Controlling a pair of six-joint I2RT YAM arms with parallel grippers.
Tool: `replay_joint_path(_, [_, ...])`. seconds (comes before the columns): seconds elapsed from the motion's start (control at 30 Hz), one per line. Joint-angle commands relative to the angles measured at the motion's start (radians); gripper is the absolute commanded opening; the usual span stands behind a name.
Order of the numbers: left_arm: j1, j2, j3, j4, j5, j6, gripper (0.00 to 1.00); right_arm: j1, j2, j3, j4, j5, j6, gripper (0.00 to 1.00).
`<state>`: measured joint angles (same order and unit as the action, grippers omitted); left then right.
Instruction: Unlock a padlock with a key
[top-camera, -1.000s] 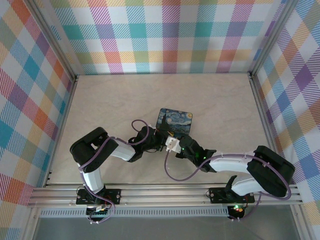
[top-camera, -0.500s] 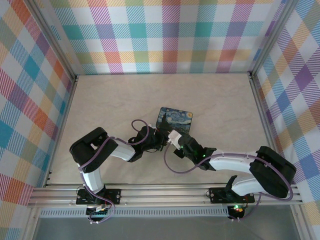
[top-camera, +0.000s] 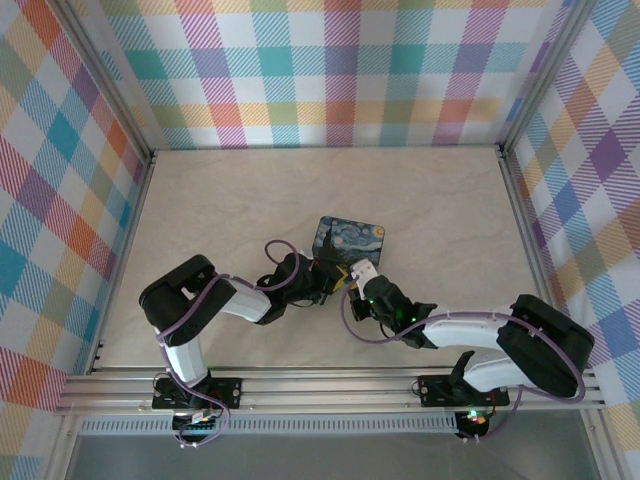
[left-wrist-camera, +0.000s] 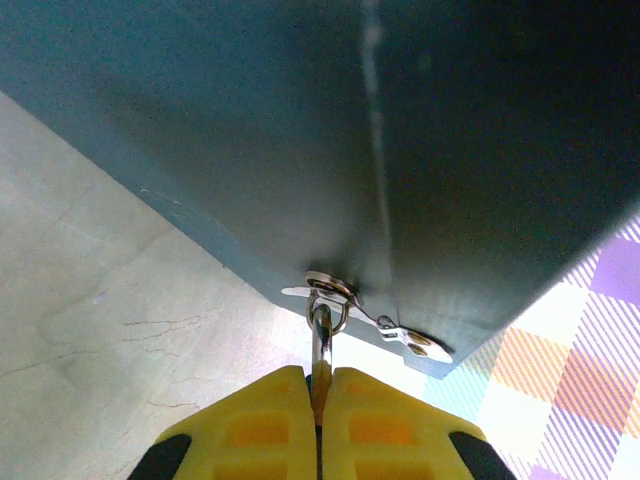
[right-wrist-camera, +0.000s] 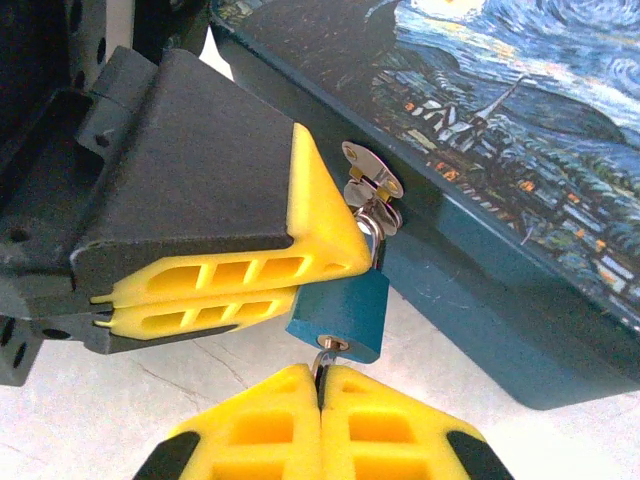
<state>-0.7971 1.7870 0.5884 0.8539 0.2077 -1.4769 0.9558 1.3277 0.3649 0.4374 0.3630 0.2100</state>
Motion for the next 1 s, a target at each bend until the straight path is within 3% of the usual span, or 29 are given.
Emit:
replay_joint_path(0.0, [-0.002, -0.031, 0.017, -0.044, -0.017, 0.012, 0.00, 0.003, 0.012, -0.018, 0.068, -0.047, 0.098, 0.00])
replay_joint_path(0.1, [-0.003, -0.045, 0.017, -0.072, -0.025, 0.026, 0.01, 0.003, 0.025, -0.014, 0.063, -0.044, 0.104, 0.00])
replay_joint_path(0.37, [0.002, -0.078, 0.011, -0.128, -0.043, 0.053, 0.21, 0.003, 0.055, -0.006, 0.035, -0.032, 0.113, 0.00])
replay_joint_path(0.67, [0.008, -0.109, 0.011, -0.186, -0.052, 0.081, 0.32, 0.001, 0.064, -0.007, 0.043, -0.033, 0.127, 0.00])
replay_joint_path(0.97, [0.031, -0.265, 0.022, -0.417, -0.107, 0.203, 0.41, -0.018, 0.051, -0.021, 0.063, -0.068, 0.178, 0.00])
